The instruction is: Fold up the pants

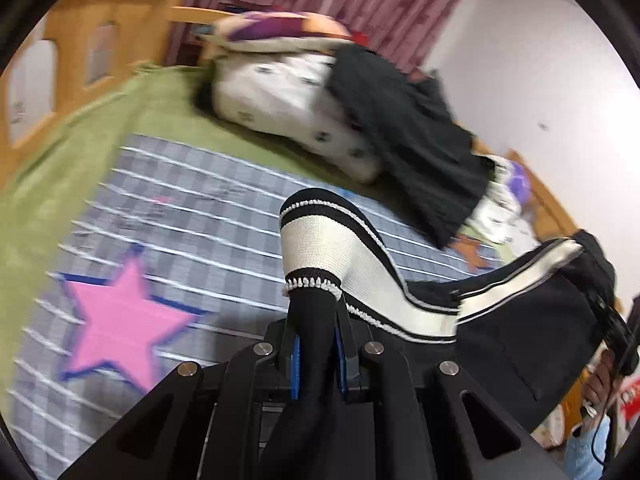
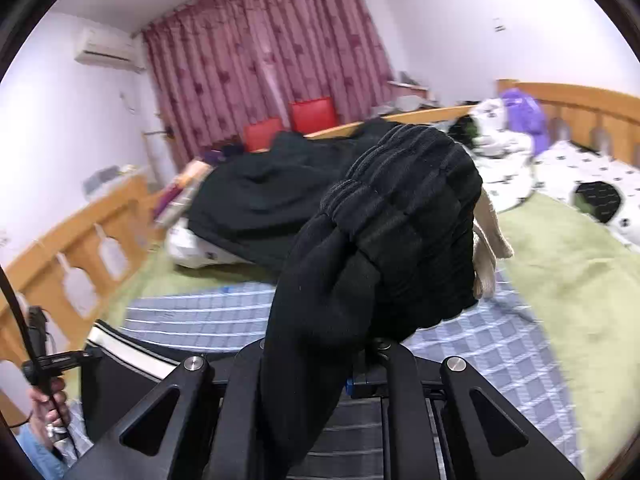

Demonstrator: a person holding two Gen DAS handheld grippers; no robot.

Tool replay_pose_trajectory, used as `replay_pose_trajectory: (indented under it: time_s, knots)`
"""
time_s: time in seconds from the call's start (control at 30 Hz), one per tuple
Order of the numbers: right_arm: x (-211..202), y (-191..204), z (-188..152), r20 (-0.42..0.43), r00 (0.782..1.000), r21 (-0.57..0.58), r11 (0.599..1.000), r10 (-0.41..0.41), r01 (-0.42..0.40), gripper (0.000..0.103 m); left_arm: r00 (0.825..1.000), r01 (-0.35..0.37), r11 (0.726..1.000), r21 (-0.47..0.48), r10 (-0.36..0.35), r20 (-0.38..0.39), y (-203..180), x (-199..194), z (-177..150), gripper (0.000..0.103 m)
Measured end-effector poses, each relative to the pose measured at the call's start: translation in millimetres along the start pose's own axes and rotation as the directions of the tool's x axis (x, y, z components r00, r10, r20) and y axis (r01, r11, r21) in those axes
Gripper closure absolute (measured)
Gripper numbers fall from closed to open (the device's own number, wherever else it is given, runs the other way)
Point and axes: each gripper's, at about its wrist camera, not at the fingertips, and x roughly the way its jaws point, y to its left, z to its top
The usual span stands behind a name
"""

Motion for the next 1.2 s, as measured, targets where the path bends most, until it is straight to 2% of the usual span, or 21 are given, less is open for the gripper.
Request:
replay_pose_trajectory:
  time_s: [0.07, 0.13, 0.23, 0.27, 0.3, 0.33, 0.37, 0.47, 0.53, 0.57, 0.63, 0.7, 0.8, 0.9, 0.93, 1.0, 1.03, 1.07, 1.1, 1.13, 1.2]
  knots:
    - [13, 3, -11, -0.025, 0.998, 0.025, 0.998, 0.052, -0.052, 0.089, 0.997, -0.075, 0.997, 0.011, 0.075, -0.008, 24, 0, 3, 0.09]
    - [36, 0, -29, -0.065, 0.996, 0.044, 0.997, 0.062, -0.059, 0.089, 0.99, -0.138, 0.99, 0.015, 0.138, -0.03, 44, 13, 0, 0.088]
    - [96, -22, -73, -0.225, 0.974, 0.078, 0.997, 0.028, -0.01, 0.089, 0.974, -0.208, 0.978, -0.023, 0.205, -0.091, 77, 50, -20, 0.084]
    - [115, -29, -87, -0.28, 0.96, 0.058, 0.997, -0.027, 0.045, 0.089, 0.967, -0.239, 0.97, -0.038, 0.235, -0.095, 84, 60, -26, 0.082]
    - [134, -37, -103, -0.351, 0.932, 0.025, 0.994, -0.092, 0.108, 0.086, 0.954, -0.284, 0.958, -0.041, 0.279, -0.11, 89, 72, -31, 0.078]
    - [151, -45, -116, -0.433, 0.89, -0.017, 0.989, -0.141, 0.148, 0.084, 0.935, -0.329, 0.944, -0.015, 0.324, -0.144, 90, 84, -33, 0.074]
    - [159, -52, -124, -0.496, 0.856, -0.04, 0.989, -0.144, 0.144, 0.083, 0.923, -0.352, 0.936, 0.023, 0.351, -0.157, 88, 89, -33, 0.072]
    - [143, -62, -127, -0.498, 0.864, 0.003, 0.996, -0.074, 0.088, 0.08, 0.913, -0.391, 0.918, 0.063, 0.395, -0.098, 78, 82, -30, 0.061]
    - [132, -66, -128, -0.528, 0.846, 0.037, 0.994, -0.07, 0.105, 0.078, 0.905, -0.42, 0.903, 0.086, 0.424, -0.033, 70, 72, -28, 0.051]
    - [126, -68, -129, -0.523, 0.85, 0.062, 0.992, -0.065, 0.114, 0.077, 0.902, -0.431, 0.897, 0.099, 0.432, 0.013, 64, 65, -26, 0.049]
    - [109, -63, -125, -0.48, 0.867, 0.029, 0.985, -0.133, 0.168, 0.074, 0.902, -0.431, 0.895, 0.109, 0.426, 0.071, 58, 54, -26, 0.043]
    - [91, -55, -121, -0.406, 0.89, -0.035, 0.976, -0.209, 0.213, 0.073, 0.913, -0.402, 0.909, 0.107, 0.391, 0.113, 52, 46, -25, 0.041]
    - [68, -44, -113, -0.273, 0.934, -0.047, 0.973, -0.23, 0.226, 0.072, 0.941, -0.333, 0.936, 0.113, 0.323, 0.1, 45, 46, -24, 0.039]
    - [73, -22, -107, -0.186, 0.961, -0.15, 0.972, -0.207, 0.18, 0.068, 0.953, -0.304, 0.945, 0.125, 0.3, 0.047, 43, 61, -32, 0.039]
    - [83, -18, -110, -0.207, 0.958, -0.176, 0.971, -0.198, 0.163, 0.068, 0.953, -0.301, 0.944, 0.134, 0.303, 0.007, 45, 72, -38, 0.038]
    - [114, -18, -120, -0.327, 0.921, -0.206, 0.967, -0.211, 0.148, 0.068, 0.946, -0.296, 0.943, 0.15, 0.312, -0.092, 49, 95, -49, 0.038]
    - [135, -20, -131, -0.396, 0.88, -0.233, 0.956, -0.262, 0.18, 0.068, 0.937, -0.303, 0.939, 0.162, 0.324, -0.129, 51, 106, -54, 0.037]
    - [148, -21, -140, -0.437, 0.852, -0.258, 0.947, -0.289, 0.189, 0.072, 0.936, -0.31, 0.935, 0.171, 0.332, -0.117, 50, 106, -58, 0.037]
    - [154, -18, -147, -0.439, 0.841, -0.3, 0.934, -0.316, 0.194, 0.073, 0.935, -0.318, 0.93, 0.183, 0.339, -0.1, 47, 104, -59, 0.037]
    - [153, -10, -149, -0.405, 0.846, -0.355, 0.912, -0.347, 0.205, 0.073, 0.933, -0.32, 0.928, 0.19, 0.343, -0.107, 45, 102, -59, 0.037]
    - [150, -6, -148, -0.394, 0.843, -0.365, 0.904, -0.367, 0.223, 0.073, 0.942, -0.288, 0.942, 0.172, 0.31, -0.124, 43, 93, -59, 0.037]
